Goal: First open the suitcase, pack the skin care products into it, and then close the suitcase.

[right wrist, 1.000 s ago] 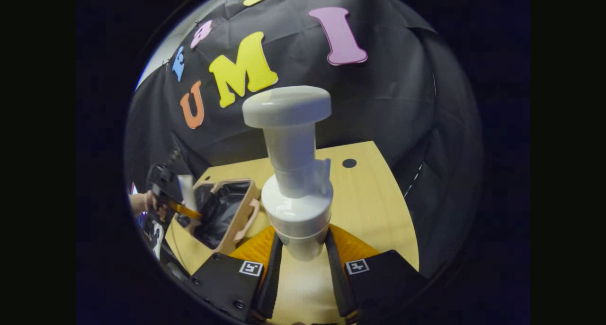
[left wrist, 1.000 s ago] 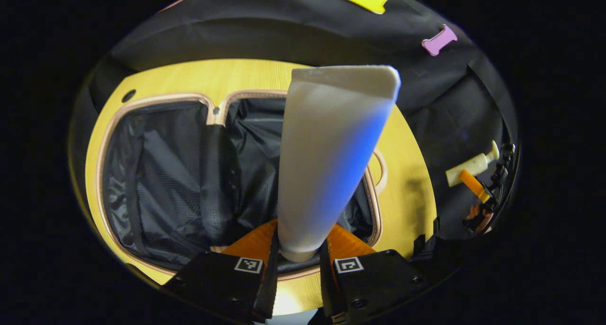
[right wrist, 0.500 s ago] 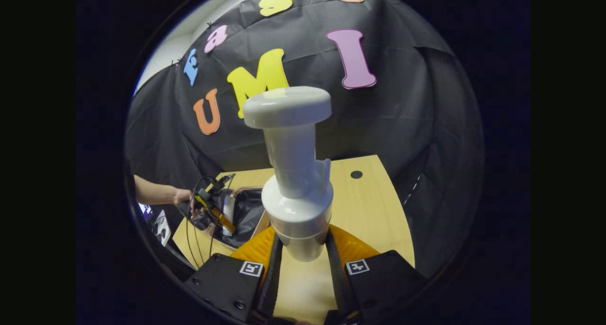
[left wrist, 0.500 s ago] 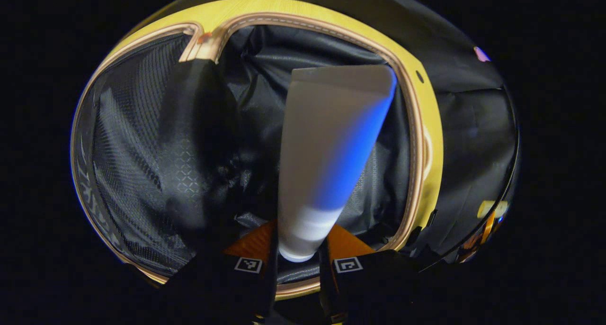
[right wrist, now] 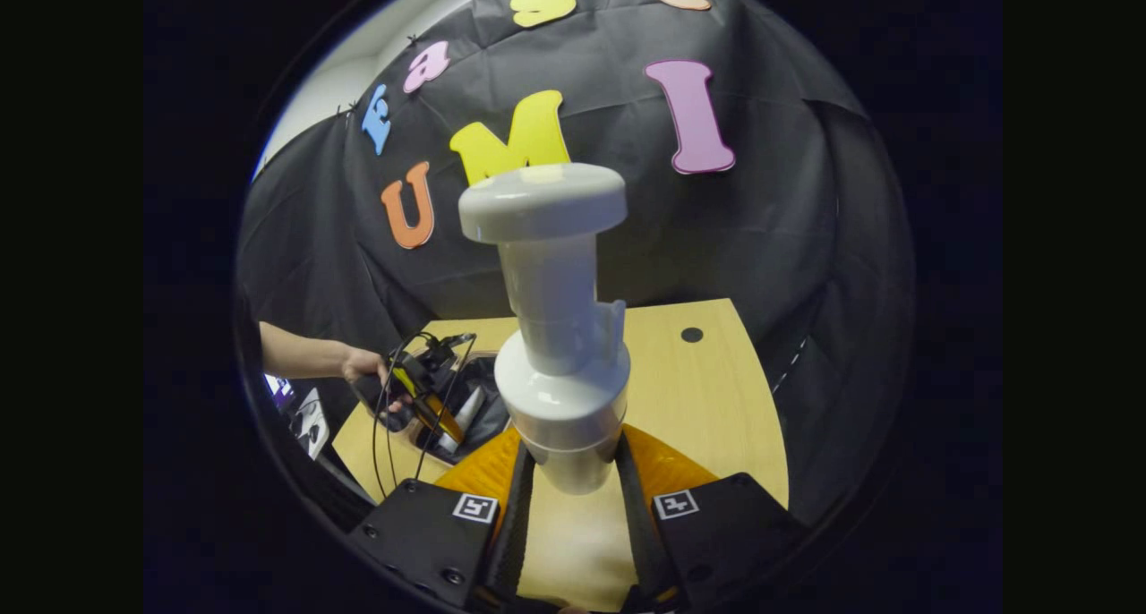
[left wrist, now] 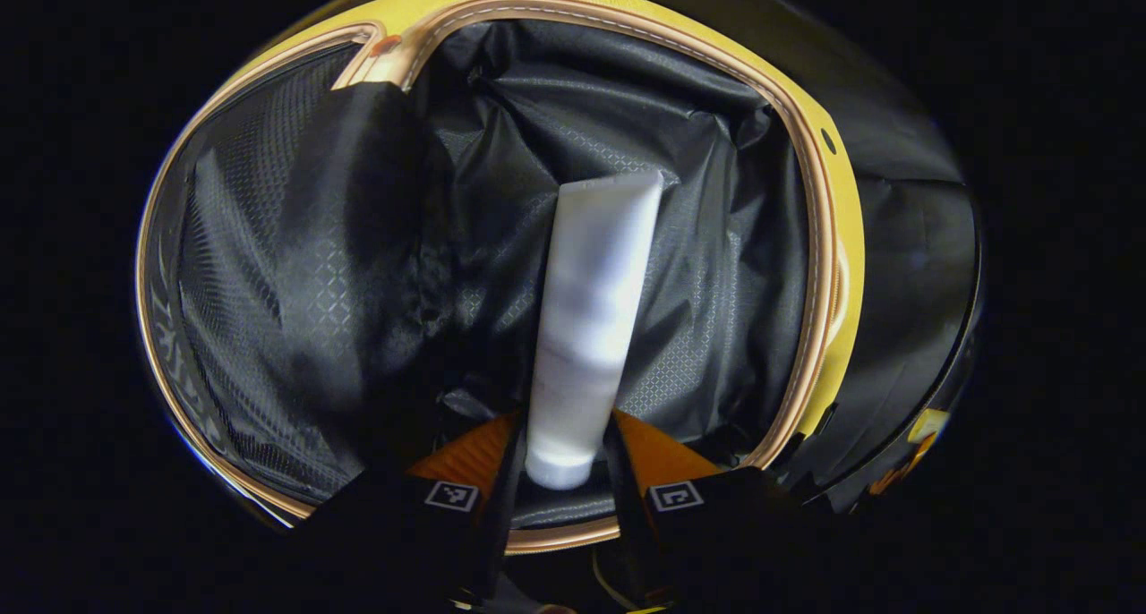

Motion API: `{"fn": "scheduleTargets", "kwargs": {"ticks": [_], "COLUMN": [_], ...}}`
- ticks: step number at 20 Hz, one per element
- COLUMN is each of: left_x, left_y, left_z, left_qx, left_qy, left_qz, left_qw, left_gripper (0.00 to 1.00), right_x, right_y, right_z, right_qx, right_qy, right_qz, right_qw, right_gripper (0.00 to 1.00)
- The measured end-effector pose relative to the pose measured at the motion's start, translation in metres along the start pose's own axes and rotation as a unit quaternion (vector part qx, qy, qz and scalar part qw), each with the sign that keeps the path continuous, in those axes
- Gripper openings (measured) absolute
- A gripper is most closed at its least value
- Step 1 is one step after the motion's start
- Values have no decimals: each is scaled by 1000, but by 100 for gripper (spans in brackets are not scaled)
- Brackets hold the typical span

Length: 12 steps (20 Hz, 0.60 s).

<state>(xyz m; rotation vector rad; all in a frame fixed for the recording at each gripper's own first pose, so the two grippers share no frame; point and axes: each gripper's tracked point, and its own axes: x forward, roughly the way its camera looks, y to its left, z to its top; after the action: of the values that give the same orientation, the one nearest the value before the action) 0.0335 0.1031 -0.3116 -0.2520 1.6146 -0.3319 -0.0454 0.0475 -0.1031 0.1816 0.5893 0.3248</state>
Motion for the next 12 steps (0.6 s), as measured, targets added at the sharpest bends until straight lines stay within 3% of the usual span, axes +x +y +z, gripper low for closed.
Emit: {"fn": "scheduleTargets", "kwargs": {"ticks": [1,2,3,4,6,10,12], "left_x": [-6,-16,-25,-39,-69,-113,-115], "left_y": [0,0,1,0,-6,-9,0], "left_z": [-2,-5,-6,-7,-10,-19,-26], "left_qx": [-2,0,5,10,17,14,2], "left_qy": [-10,-23,-41,-68,-144,-307,-362], "left_qz": [1,2,7,9,7,2,33], "left_qw": [1000,1000,999,998,989,952,931], "left_gripper": [58,78,88,82,88,95,95], "right_x": [4,10,16,22,39,89,115], "right_y": [6,13,20,31,60,121,146], "right_z": [0,-1,0,0,-2,-19,-30], "right_qx": [-1,-6,-12,-18,-22,-3,5], "right_qy": [5,10,15,22,41,128,174], "right_qz": [7,14,22,34,64,126,147], "right_qw": [1000,1000,1000,999,997,984,974], "right_gripper": [46,46,46,46,46,46,46]}}
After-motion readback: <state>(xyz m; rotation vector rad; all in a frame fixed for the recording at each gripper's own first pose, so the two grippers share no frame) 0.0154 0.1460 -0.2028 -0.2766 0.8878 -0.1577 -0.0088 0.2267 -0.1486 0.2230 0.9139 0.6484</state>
